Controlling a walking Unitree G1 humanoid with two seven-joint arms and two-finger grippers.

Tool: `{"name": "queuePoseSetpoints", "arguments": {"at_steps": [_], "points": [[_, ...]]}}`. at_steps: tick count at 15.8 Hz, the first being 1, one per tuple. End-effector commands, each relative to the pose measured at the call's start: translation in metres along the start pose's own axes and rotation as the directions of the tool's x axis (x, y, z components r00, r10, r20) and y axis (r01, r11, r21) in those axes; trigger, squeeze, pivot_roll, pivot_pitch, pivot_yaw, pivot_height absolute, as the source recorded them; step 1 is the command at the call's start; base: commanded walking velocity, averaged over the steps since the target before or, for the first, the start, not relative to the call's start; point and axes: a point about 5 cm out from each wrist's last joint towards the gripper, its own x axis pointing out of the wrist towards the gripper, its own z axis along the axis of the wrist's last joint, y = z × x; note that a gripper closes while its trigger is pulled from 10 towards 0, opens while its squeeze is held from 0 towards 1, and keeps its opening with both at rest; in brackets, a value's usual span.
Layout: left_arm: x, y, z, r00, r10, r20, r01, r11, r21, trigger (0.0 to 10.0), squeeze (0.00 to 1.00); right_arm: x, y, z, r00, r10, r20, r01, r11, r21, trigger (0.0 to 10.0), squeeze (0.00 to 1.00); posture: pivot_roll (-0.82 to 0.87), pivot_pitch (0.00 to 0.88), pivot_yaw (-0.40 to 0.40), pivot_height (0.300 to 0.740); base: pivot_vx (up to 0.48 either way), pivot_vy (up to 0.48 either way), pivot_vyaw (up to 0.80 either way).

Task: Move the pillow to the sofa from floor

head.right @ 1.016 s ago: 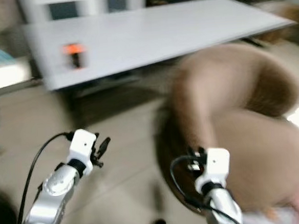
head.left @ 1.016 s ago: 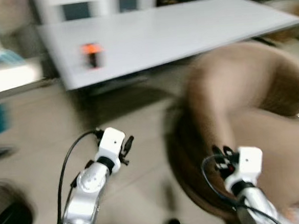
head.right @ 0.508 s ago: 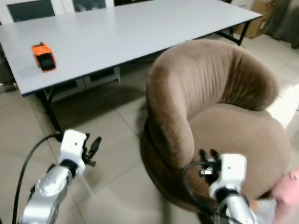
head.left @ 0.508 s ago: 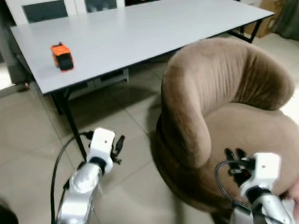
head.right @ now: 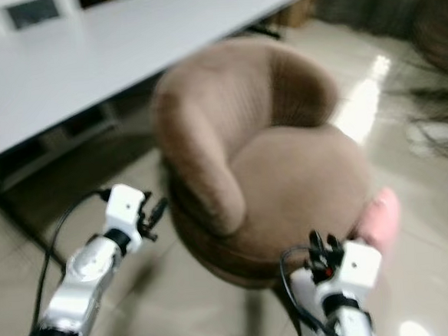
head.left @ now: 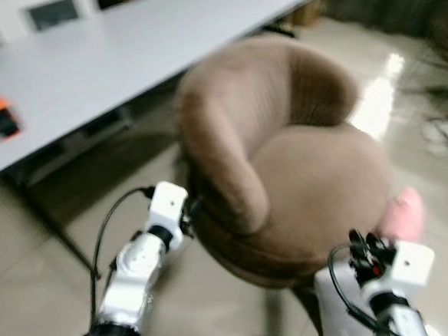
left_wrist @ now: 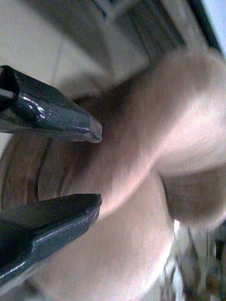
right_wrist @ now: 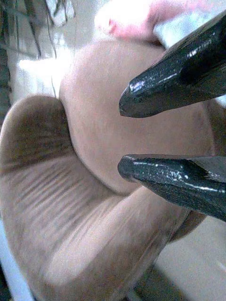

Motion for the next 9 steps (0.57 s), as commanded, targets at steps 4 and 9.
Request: {"name": "queuePoseSetpoints", "arguments": {"at_steps": [4, 9], "points": [[-0.007, 0.015, -0.007, 1.0, -0.007, -0.015, 0.007, 1.0, 0.002, 10.0, 0.0, -0.005, -0.035, 0.01, 1.0, 0.016, 0.018, -0.014, 0.992, -0.124, 10.0, 0.0, 0.01, 0.0, 0.011, 0.74, 0.0, 0.0, -0.8], [-0.012, 0.016, -0.009, 1.0, -0.003, -0.019, 0.003, 1.0, 0.003, 10.0, 0.0, 0.009, -0.033, 0.013, 0.991, 0.136, -0.007, -0.135, 0.97, -0.202, 10.0, 0.0, 0.03, 0.0, -0.009, 0.74, 0.0, 0.0, -0.8]]}}
